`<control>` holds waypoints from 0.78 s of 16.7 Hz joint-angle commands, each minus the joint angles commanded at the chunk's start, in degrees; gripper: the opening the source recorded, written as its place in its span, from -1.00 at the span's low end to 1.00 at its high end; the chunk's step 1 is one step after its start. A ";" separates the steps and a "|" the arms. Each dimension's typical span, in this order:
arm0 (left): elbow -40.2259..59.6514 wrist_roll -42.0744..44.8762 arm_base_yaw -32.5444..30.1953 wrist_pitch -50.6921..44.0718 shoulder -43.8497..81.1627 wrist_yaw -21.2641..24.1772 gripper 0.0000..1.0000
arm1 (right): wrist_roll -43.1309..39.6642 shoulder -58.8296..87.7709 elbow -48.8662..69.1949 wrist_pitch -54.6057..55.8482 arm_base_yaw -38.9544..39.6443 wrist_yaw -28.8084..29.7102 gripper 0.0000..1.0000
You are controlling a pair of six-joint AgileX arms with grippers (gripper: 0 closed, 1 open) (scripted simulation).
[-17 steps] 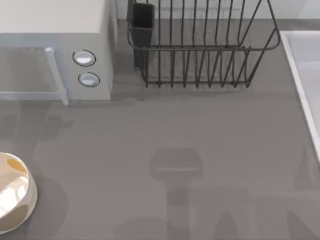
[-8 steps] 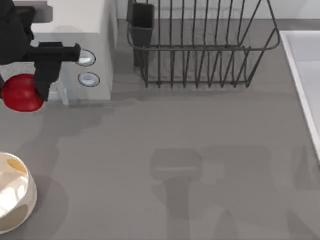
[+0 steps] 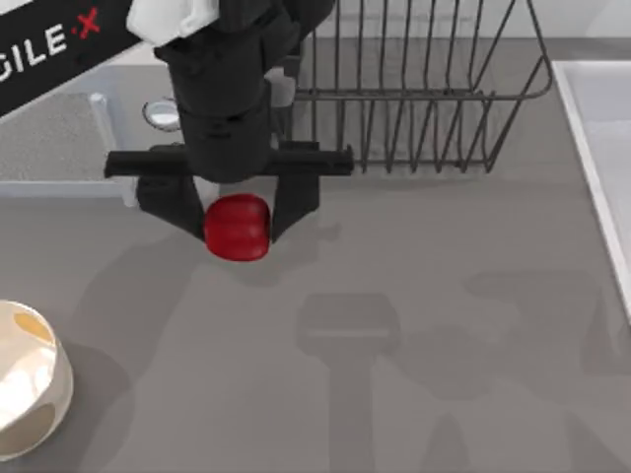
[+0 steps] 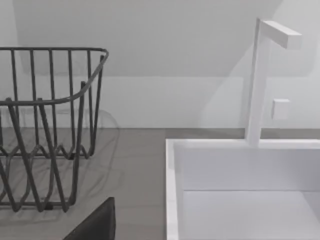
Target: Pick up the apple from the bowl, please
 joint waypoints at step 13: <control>-18.02 0.25 0.22 21.05 2.59 0.02 -1.00 | 0.00 0.00 0.00 0.00 0.00 0.00 1.00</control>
